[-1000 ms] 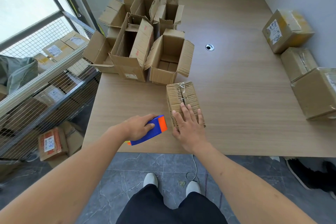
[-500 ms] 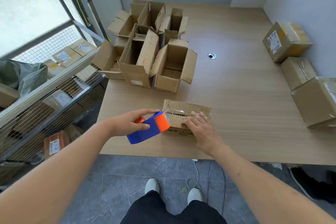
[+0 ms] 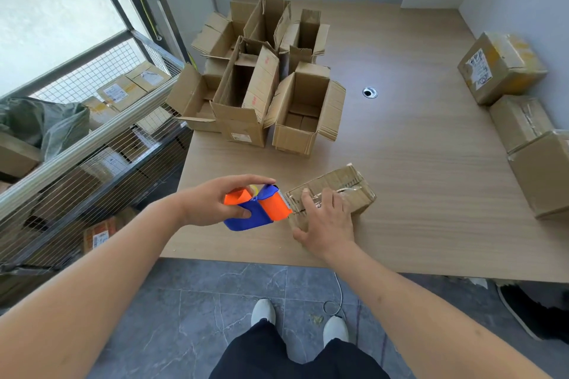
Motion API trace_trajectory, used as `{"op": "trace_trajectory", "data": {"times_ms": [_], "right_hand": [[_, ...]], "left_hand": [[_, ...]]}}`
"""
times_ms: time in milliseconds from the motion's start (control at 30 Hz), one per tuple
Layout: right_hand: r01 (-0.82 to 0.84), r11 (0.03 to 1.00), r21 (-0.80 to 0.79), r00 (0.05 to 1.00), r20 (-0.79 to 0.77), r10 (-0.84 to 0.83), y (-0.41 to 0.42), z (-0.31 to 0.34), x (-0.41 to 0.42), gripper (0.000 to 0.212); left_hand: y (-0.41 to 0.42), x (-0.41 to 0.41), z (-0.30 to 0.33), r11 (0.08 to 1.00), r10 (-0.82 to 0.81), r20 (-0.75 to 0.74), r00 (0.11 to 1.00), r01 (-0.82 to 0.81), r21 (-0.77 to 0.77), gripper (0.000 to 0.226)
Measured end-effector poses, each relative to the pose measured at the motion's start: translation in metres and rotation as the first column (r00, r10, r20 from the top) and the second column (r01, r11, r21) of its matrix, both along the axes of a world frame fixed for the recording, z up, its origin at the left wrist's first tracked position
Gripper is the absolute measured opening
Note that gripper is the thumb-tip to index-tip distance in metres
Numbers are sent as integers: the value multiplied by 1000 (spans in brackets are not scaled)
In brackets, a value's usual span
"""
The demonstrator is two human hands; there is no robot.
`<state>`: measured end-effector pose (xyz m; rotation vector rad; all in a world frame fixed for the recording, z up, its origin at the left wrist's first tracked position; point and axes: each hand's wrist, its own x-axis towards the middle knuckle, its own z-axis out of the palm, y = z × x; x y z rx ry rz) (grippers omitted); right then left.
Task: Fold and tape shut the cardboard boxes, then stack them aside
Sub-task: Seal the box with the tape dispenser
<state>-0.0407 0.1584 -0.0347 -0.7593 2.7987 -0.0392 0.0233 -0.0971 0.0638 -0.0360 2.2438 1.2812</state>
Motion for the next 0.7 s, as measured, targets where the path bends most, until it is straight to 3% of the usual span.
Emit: {"op": "trace_trajectory", "data": {"times_ms": [167,300,567,633,700], "right_hand": [[-178,979,-95,973,132,190,22,3,-11,78],[-198,975,-103,949,230,217,32,15,-23,77],[-303,946,-113,921,221,322,49,20,-31,67],[-280,943,-178,905,280,322,54,20,-31,59],[-124,922,-368,890,370,267,53,23,-33,38]], "left_hand": [[-4,0,0,1000,-13,-22,1000,13,16,73],[-2,0,0,1000,-23,0,1000,23,19,72],[3,2,0,999,-38,13,999,38,3,73],[7,2,1,999,-37,12,999,37,7,73],[12,3,2,999,-38,11,999,38,10,73]]}}
